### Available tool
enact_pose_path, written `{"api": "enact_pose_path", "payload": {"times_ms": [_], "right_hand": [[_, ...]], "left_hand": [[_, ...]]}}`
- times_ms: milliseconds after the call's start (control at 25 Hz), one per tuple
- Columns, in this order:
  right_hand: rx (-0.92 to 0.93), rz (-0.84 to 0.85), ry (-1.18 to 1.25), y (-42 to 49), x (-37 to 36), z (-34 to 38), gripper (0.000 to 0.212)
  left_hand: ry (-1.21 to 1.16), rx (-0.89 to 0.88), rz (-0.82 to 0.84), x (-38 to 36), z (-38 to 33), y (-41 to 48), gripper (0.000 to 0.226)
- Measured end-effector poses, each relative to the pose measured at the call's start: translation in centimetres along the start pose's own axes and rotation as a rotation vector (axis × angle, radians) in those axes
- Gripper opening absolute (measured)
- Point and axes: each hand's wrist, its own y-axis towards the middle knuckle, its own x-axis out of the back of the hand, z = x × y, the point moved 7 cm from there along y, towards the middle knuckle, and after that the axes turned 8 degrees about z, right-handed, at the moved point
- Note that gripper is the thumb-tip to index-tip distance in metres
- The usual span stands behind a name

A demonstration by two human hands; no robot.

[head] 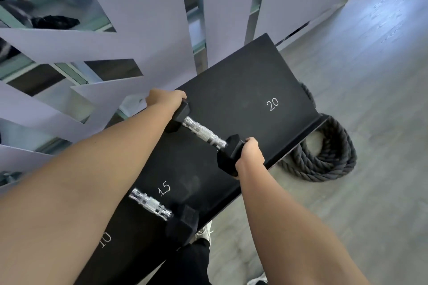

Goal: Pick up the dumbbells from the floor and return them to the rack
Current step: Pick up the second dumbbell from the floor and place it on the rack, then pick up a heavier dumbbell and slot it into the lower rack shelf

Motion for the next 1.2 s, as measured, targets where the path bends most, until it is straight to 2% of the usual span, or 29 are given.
{"api": "enact_pose_path", "payload": {"times_ms": [160,520,640,720,800,1080,1200], "right_hand": [[-0.027,-0.017,-0.006,2.3,0.3,-0.8,0.024],[-0.064,-0.001,0.005,6.4,-0.7,-1.8,0.025],[-0.028,-0.020,-0.012,6.0,-0.6,-1.5,0.018],[0.020,-0.053,0.020,5.2,-0.3,-0.8,0.014],[0.122,-0.058,0.021,4.5,-0.4,0.9,0.020],[0.414,-0.056,-0.022,-1.9,-1.5,6.0,0.023],[0.548,-0.025,-0.144,-5.2,-0.7,7.3,0.028]], "left_hand": [[0.094,0.043,0.029,-1.7,2.0,1.4,0.061],[0.179,0.047,0.030,-4.0,1.7,3.8,0.056],[0.160,0.064,0.053,-4.1,1.8,3.6,0.054],[0.120,0.063,0.061,-3.7,1.7,3.3,0.053],[0.089,0.033,0.069,-3.9,1.1,2.4,0.049],[0.151,-0.281,0.138,-5.8,-3.8,-3.2,0.019],[0.174,-0.366,0.161,-5.1,-4.2,-6.3,0.031]]}}
